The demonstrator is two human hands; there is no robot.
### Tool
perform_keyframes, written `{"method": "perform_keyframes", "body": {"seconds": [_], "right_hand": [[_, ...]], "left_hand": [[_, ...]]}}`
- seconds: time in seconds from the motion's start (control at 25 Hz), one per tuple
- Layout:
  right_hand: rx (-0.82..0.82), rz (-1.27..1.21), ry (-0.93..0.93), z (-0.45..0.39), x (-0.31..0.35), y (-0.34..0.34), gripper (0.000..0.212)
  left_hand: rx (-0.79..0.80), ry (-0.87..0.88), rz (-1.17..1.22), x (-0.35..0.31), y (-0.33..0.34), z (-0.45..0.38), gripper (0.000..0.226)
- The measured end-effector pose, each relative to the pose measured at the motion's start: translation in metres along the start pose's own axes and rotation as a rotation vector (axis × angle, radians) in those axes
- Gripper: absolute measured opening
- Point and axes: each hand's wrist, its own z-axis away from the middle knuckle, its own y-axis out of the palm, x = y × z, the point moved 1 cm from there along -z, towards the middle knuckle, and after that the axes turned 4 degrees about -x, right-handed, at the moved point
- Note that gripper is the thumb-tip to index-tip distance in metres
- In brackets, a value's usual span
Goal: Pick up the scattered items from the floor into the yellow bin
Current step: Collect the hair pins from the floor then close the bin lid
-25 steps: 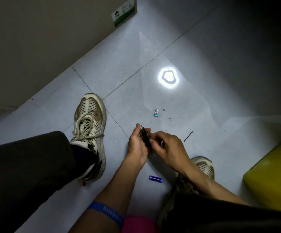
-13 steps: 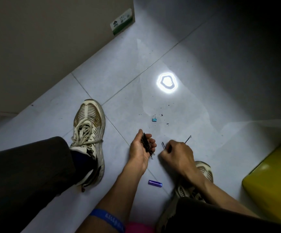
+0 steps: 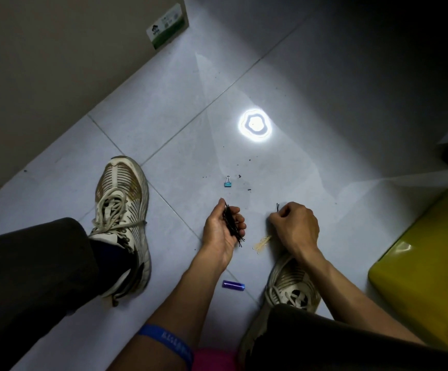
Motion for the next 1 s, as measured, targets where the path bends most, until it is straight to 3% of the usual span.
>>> {"method": "perform_keyframes", "body": {"seconds": [0.16, 0.24, 0.32, 0.52, 0.6, 0.68, 0.84, 0.92, 1.0], "right_hand": [[0.051, -0.118, -0.076, 0.004, 0.005, -0.008, 0.014], [0.161, -0.267, -0.263, 0.015, 0.013, -0.012, 0.01], [0.262, -0.253, -0.438, 0.026, 0.017, -0.016, 0.008], [0.243, 0.431, -0.819, 0.032, -0.015, -0.012, 0.023], [0.247, 0.475, -0.772, 0.034, -0.018, -0.007, 0.02], [0.241, 0.352, -0.663, 0.036, -0.01, -0.007, 0.014], [0.362, -0.264, -0.37, 0.041, 0.02, -0.005, 0.015], [0.341, -0.352, -0.412, 0.045, 0.031, -0.005, 0.019], [0.329, -0.209, -0.57, 0.051, 0.028, -0.004, 0.024]], "left_hand": [[-0.026, -0.01, -0.043, 0.0, 0.001, 0.0, 0.042], [-0.01, -0.011, -0.04, 0.003, 0.004, 0.0, 0.044], [0.014, -0.024, -0.025, 0.006, 0.009, 0.001, 0.046], [-0.011, -0.015, -0.018, 0.001, 0.001, 0.001, 0.049], [-0.026, -0.013, -0.015, -0.002, -0.004, 0.001, 0.048], [-0.036, -0.016, -0.009, -0.001, -0.008, 0.001, 0.047], [-0.026, -0.015, 0.021, 0.003, -0.011, 0.002, 0.046], [-0.027, -0.014, 0.053, 0.002, -0.012, 0.002, 0.048], [-0.023, -0.019, 0.053, -0.001, -0.015, 0.001, 0.049]]}}
